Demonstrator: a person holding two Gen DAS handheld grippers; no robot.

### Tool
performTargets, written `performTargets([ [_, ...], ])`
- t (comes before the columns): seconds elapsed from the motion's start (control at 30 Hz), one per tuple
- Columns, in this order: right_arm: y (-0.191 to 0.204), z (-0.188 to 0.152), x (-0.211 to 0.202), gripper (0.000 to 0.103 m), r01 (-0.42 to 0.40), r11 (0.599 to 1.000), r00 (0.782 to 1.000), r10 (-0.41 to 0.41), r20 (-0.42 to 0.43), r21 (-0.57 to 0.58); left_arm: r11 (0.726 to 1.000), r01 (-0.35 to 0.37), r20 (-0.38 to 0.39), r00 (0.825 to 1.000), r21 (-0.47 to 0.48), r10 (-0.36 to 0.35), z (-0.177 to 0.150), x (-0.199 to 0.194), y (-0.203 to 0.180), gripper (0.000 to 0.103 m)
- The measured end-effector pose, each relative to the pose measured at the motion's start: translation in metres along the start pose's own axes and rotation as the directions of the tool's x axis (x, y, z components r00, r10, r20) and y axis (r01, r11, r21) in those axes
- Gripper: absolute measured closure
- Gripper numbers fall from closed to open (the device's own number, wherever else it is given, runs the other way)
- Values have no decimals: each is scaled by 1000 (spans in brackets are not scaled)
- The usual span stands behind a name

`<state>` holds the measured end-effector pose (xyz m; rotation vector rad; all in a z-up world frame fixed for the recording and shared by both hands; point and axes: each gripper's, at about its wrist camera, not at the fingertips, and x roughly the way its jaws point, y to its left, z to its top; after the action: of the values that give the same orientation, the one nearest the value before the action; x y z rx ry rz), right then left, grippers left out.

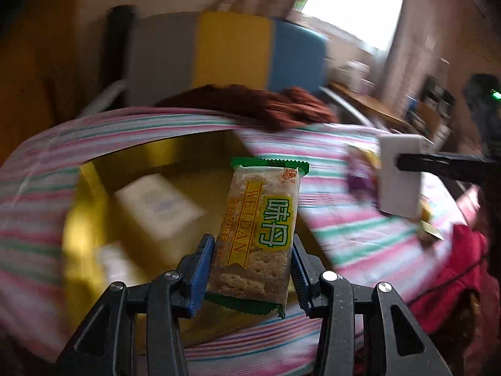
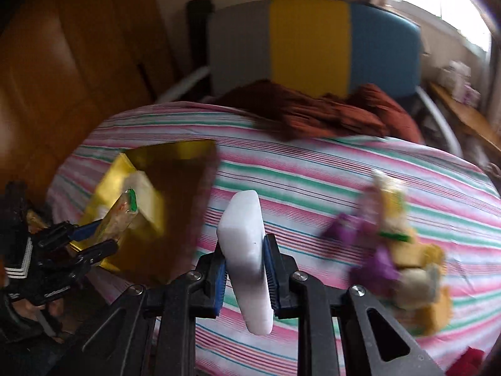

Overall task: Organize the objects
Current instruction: 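Place the cracker packet and white sponge into the gold tray with both grippers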

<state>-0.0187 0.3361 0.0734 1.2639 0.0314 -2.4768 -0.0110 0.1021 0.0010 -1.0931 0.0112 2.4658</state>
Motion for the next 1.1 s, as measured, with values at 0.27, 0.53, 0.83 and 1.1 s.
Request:
performTargets([
  [0.27,75,47,66,80,-46,998,999,45,-31,-34,970,-198,-5,980,-142,199,5,6,93,54],
  [0.53,100,66,97,64,-157,986,987,158,-18,64,939,-256,16,964,-227,267,-8,-4,116,32],
  [0.83,107,15,96,64,-143,988,988,145,-53,52,925,-301,44,947,-231,319,-21,-23,105,24],
  [1.1,116,-17,84,64,-86,996,996,86,-15,26,928,-326,73,936,-180,343,-24,-35,78,19],
])
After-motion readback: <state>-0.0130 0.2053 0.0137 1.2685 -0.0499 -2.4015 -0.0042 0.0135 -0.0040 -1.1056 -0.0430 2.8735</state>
